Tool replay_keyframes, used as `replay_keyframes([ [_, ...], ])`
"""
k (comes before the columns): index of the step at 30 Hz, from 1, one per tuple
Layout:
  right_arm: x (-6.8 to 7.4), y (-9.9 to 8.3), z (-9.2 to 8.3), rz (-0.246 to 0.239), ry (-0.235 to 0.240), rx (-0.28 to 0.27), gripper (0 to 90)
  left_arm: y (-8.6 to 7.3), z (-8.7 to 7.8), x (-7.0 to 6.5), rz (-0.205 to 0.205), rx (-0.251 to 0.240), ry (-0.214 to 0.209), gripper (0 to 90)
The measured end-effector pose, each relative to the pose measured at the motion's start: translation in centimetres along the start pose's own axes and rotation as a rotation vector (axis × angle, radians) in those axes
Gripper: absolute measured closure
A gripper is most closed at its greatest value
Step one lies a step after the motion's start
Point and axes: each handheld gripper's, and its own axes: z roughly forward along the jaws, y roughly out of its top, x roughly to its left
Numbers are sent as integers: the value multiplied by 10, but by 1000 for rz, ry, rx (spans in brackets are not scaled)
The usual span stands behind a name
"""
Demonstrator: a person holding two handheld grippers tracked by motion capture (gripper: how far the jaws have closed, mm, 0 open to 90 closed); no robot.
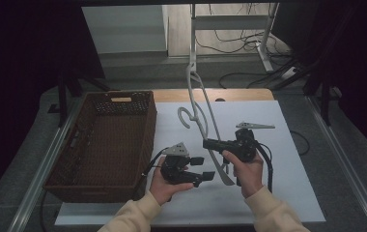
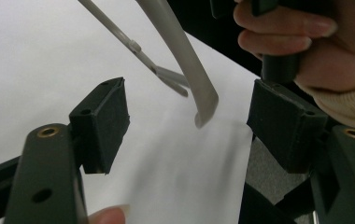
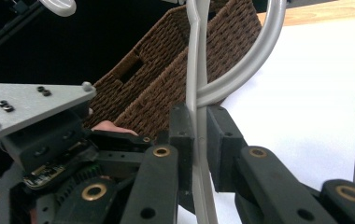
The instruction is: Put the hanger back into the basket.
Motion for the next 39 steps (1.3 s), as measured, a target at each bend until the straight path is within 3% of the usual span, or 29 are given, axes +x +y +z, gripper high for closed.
replay_keyframes([
  [8,2,-2,1,3,4,-29,814,2,11,6,-39,-37,-31,351],
  [18,4,-8,4,28,2,-65,815,3,17,11,-76,-65,-82,559],
  [19,4,-8,5,28,3,-67,815,3,17,11,-75,-66,-90,631],
  [22,4,-9,6,33,7,-67,814,3,16,12,-81,-55,-94,728],
  [26,4,-10,7,38,20,-68,813,3,14,15,-106,-48,-113,765],
  [31,5,-9,5,29,34,-82,811,2,10,22,-173,-57,-162,807],
  [39,5,-6,2,13,37,-98,799,3,5,23,-176,-56,-167,822],
])
